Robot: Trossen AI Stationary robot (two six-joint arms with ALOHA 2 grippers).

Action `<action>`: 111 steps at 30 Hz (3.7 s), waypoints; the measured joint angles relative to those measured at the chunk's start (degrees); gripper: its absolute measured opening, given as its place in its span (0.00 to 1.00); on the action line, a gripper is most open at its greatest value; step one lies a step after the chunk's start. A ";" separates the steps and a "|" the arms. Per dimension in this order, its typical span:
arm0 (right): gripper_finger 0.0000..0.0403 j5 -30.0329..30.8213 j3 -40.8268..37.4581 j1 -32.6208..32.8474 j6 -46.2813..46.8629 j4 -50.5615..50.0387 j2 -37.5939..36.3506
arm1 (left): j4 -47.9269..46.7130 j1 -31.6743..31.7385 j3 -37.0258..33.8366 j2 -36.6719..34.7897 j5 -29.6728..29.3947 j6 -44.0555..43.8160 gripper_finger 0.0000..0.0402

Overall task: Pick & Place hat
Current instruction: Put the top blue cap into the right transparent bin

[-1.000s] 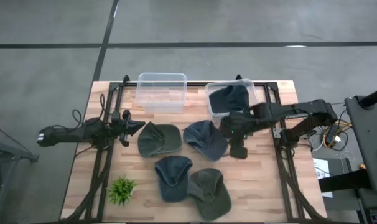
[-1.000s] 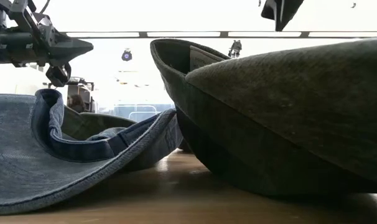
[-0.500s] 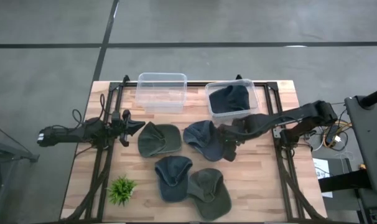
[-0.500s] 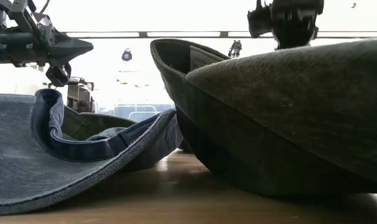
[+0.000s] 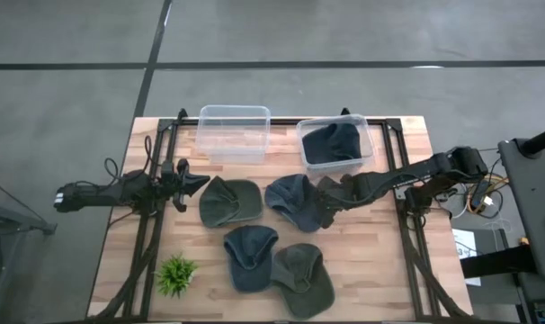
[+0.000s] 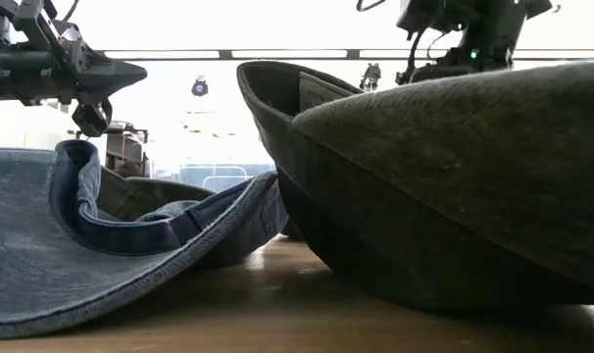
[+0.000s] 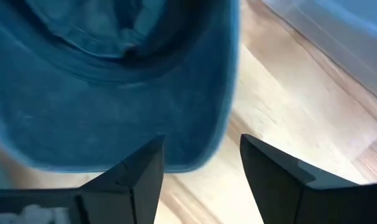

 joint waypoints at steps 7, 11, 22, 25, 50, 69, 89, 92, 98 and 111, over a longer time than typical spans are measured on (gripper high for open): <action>0.51 -0.11 -3.20 -1.28 1.39 2.57 -0.06 | 0.04 0.02 0.00 0.00 0.00 0.02 0.00; 0.51 -0.13 -5.02 -2.91 1.45 5.52 -0.26 | 0.04 0.02 0.00 0.00 0.00 0.02 0.00; 0.51 -5.11 -8.98 -7.97 -2.99 13.28 -0.26 | 0.04 0.00 0.00 0.00 0.00 0.02 0.00; 0.51 -5.33 -9.33 -8.52 -3.09 13.57 -0.26 | 0.04 0.01 0.00 0.00 0.00 0.04 0.00; 0.07 -12.57 -11.41 -8.50 -0.32 19.26 -0.31 | 0.00 0.00 0.00 0.00 0.00 0.06 0.00; 0.03 -19.91 0.28 -7.25 0.14 2.79 -11.05 | 0.00 0.02 0.00 0.00 0.00 0.09 0.00; 0.03 10.08 26.81 -7.09 37.21 -28.71 -19.54 | 0.15 0.01 0.00 0.01 0.00 0.09 0.00; 0.03 13.91 26.49 -7.13 39.61 -28.88 -19.50 | 1.57 0.00 0.00 0.02 0.00 0.06 0.00; 0.03 23.26 25.66 -7.09 44.81 -28.62 -17.59 | 12.90 0.02 0.00 0.00 0.00 0.06 0.00; 0.03 33.29 24.04 -5.20 63.33 -27.15 -8.29 | 18.38 0.00 0.00 0.04 -0.02 1.78 0.00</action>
